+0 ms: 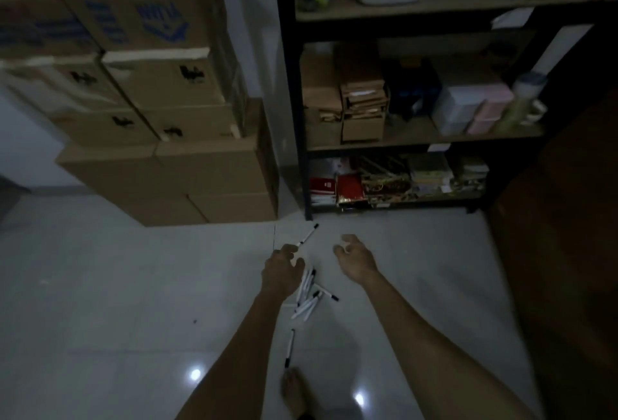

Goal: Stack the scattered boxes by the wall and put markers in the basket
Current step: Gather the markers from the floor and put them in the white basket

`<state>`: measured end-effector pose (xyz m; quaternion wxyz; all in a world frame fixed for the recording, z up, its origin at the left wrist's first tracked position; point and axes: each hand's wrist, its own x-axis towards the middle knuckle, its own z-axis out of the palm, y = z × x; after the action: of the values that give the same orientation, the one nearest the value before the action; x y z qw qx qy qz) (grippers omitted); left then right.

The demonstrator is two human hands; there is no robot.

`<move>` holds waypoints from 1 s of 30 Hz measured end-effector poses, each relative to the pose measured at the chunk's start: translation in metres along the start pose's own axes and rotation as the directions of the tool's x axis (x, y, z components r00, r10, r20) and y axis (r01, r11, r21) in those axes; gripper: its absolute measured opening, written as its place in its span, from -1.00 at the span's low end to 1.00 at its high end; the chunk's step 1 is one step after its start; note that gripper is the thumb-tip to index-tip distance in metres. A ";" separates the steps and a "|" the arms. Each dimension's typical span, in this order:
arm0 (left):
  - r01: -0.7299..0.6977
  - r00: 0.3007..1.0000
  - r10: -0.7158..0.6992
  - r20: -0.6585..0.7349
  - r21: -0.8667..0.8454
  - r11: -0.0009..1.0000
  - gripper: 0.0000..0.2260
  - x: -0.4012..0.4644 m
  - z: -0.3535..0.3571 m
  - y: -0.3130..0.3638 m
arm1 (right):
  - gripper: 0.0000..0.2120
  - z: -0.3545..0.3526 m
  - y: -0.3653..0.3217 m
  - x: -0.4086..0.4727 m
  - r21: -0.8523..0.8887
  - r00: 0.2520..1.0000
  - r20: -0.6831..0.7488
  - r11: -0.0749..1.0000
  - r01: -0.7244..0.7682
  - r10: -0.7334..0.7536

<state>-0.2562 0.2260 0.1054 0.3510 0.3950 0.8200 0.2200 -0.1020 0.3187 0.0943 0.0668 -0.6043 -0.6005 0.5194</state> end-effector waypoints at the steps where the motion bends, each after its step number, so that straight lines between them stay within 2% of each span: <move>1: 0.027 1.000 -0.027 0.005 0.007 1.000 -0.67 -0.001 0.004 -0.015 | -0.53 0.011 0.011 0.000 -0.004 1.000 0.012 1.000 -0.021 0.021; 9: 0.129 0.991 -0.130 0.040 0.022 0.991 -0.67 0.013 0.038 -0.113 | -0.46 0.098 0.083 0.032 0.007 0.983 0.056 0.985 -0.175 0.174; 18: 0.060 0.991 -0.070 0.110 0.092 0.994 -0.68 0.099 0.093 -0.232 | -0.38 0.213 0.166 0.109 0.079 0.936 0.038 0.933 -0.352 0.350; 23: 0.041 0.993 -0.047 0.111 0.056 0.998 -0.64 0.162 0.171 -0.309 | -0.36 0.281 0.240 0.176 0.137 0.918 0.002 0.909 -0.394 0.397; 30: 0.008 1.000 -0.009 0.028 0.036 0.999 -0.60 0.253 0.292 -0.399 | -0.29 0.360 0.340 0.278 0.244 0.879 -0.155 0.880 -0.407 0.450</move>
<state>-0.3454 0.2174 -0.4426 0.3562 0.4010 0.8204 0.1981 -0.2064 0.2526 -0.4598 0.0735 -0.7633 -0.3841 0.5142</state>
